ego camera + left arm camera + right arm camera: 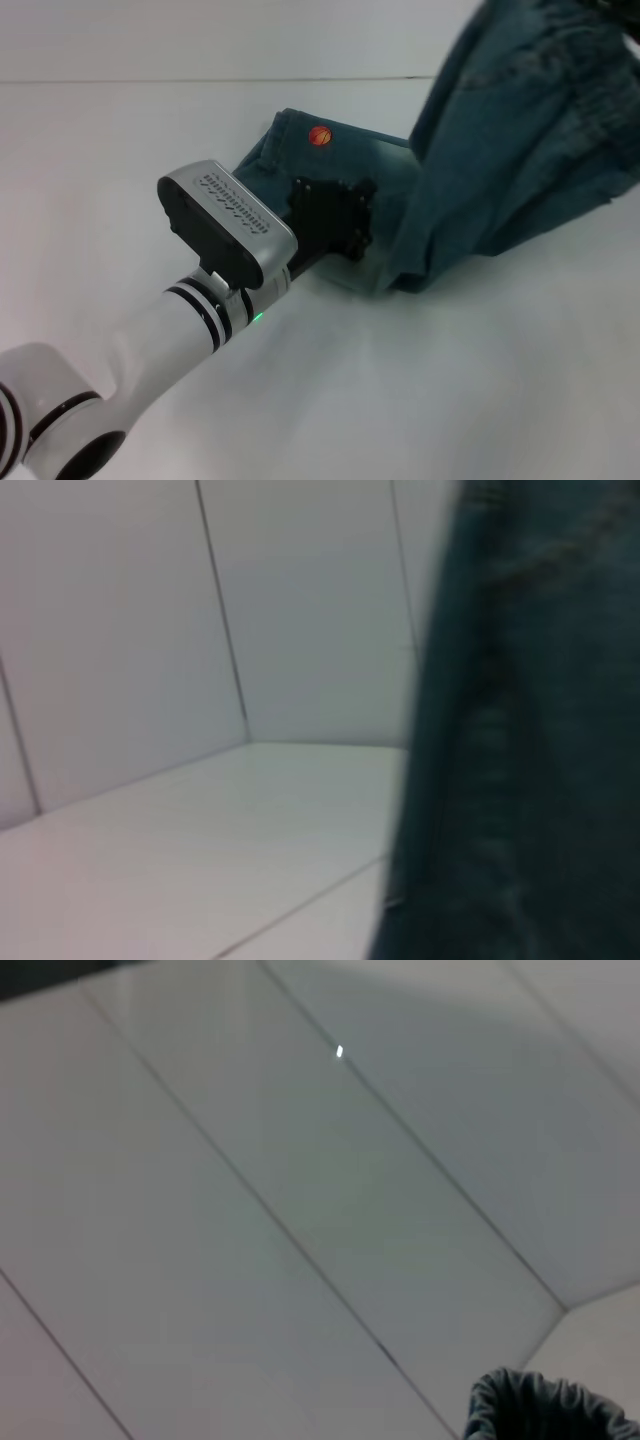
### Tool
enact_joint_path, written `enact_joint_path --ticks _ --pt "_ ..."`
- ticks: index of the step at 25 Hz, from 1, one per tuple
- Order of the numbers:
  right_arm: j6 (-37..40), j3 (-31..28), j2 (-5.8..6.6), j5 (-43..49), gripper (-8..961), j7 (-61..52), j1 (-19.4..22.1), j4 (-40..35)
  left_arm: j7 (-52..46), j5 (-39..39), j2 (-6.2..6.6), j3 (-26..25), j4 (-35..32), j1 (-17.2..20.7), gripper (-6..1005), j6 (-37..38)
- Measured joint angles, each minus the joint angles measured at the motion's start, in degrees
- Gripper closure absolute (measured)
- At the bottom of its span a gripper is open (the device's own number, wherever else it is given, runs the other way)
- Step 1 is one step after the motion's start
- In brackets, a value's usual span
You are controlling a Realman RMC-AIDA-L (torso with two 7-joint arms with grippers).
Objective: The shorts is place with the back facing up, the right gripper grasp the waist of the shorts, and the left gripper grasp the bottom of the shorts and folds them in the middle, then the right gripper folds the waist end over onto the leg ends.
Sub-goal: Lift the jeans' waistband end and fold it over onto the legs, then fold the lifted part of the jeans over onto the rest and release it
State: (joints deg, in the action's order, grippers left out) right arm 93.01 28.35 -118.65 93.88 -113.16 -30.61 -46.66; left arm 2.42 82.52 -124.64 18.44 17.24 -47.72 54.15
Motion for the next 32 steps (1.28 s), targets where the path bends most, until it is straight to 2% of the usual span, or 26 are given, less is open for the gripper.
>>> enact_joint_path --ticks 6,16,18,21,25,32 --pt "-6.8 7.0 -0.18 4.5 837 -3.2 -7.5 -2.4 0.0 5.3 0.01 -2.8 2.5 -0.1 998 0.3" --pt "-12.3 12.3 -0.49 11.0 829 -6.3 -12.0 -4.4 0.2 20.7 0.01 -11.2 7.2 2.8 998 3.0" --pt "-12.4 12.4 -0.49 11.5 827 -6.4 -12.2 -4.4 0.3 21.2 0.01 -11.7 7.1 3.3 998 3.0" --pt "-12.9 12.9 -0.24 13.1 825 -6.7 -12.3 -4.4 1.6 21.4 0.02 -14.9 6.3 6.4 998 3.3" --pt "-13.4 13.1 -0.05 14.0 822 -6.2 -12.0 -3.7 3.5 21.5 0.02 -20.0 5.4 12.6 998 7.3" --pt "-16.2 13.7 0.35 14.1 816 -4.1 -12.6 0.1 5.5 21.7 0.05 -22.6 4.6 19.3 998 14.3"
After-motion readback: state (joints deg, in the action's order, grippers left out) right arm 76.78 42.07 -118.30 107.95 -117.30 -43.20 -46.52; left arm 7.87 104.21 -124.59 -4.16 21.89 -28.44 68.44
